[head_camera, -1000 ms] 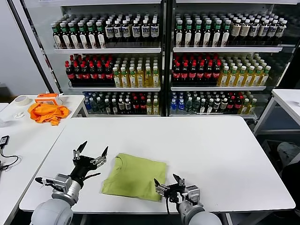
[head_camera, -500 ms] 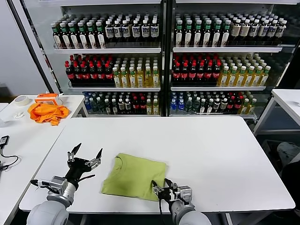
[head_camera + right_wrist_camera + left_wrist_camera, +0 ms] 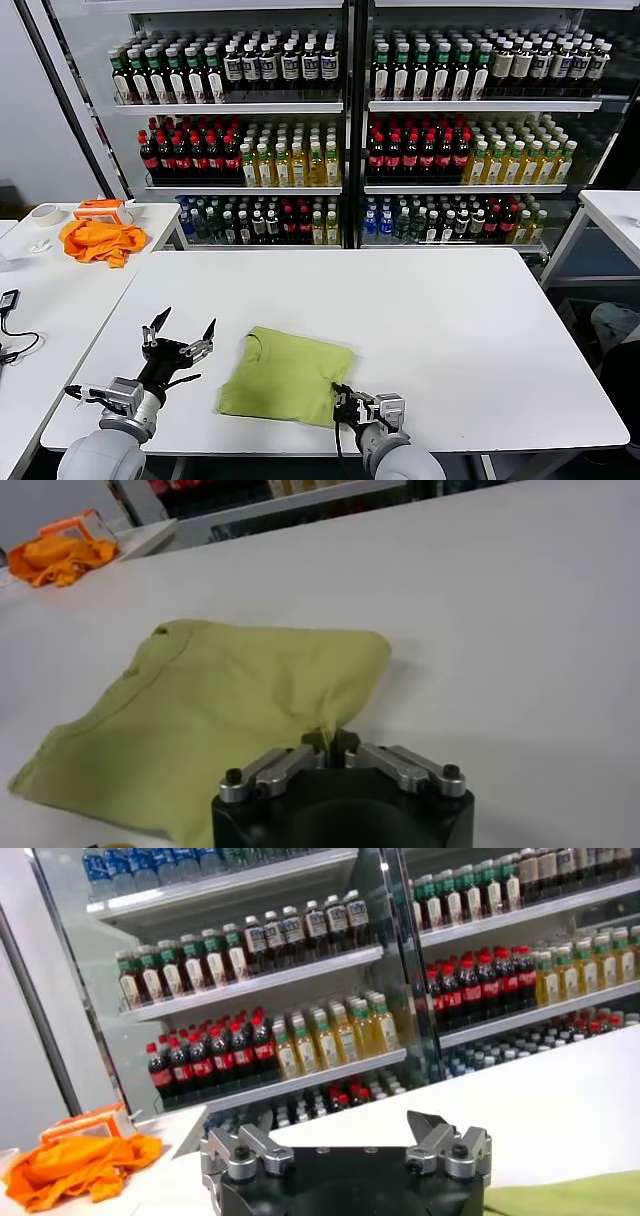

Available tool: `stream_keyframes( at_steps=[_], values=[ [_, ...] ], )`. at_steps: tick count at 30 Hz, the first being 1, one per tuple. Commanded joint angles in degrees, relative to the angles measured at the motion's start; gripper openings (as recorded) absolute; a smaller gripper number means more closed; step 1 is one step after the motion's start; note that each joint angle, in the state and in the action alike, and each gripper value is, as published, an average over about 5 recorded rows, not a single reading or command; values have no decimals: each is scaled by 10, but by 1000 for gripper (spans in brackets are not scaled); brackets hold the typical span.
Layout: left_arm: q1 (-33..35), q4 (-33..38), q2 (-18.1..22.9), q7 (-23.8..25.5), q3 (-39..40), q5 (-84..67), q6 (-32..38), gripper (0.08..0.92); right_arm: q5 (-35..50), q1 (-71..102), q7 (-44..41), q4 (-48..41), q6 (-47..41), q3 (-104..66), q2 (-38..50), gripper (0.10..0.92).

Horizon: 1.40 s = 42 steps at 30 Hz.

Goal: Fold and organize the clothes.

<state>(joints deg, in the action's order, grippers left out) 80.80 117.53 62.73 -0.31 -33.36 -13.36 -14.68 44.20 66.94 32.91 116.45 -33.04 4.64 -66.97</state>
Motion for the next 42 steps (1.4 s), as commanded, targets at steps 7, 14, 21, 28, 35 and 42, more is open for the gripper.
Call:
stream_keyframes(
  at_steps=[7, 14, 21, 28, 35, 42],
  values=[
    [-1, -6, 1, 1, 2, 7, 14, 822, -106, -67, -95, -18, 9, -128, 24, 106],
    [0, -8, 1, 0, 2, 9, 15, 823, -107, -48, -96, -55, 18, -165, 26, 106],
    [0, -14, 7, 0, 7, 16, 18, 823, -90, 2, -87, -35, 8, -168, 27, 106],
    [2, -14, 14, 1, 13, 24, 21, 822, -87, 4, -82, -40, 20, -174, 24, 106],
    [6, -9, 19, 1, 18, 31, 23, 823, -29, 19, -87, 9, 3, -184, 32, 118],
    [5, -9, 25, 1, 20, 37, 23, 823, 31, 36, -78, 70, -2, -226, 67, 301]
  ],
)
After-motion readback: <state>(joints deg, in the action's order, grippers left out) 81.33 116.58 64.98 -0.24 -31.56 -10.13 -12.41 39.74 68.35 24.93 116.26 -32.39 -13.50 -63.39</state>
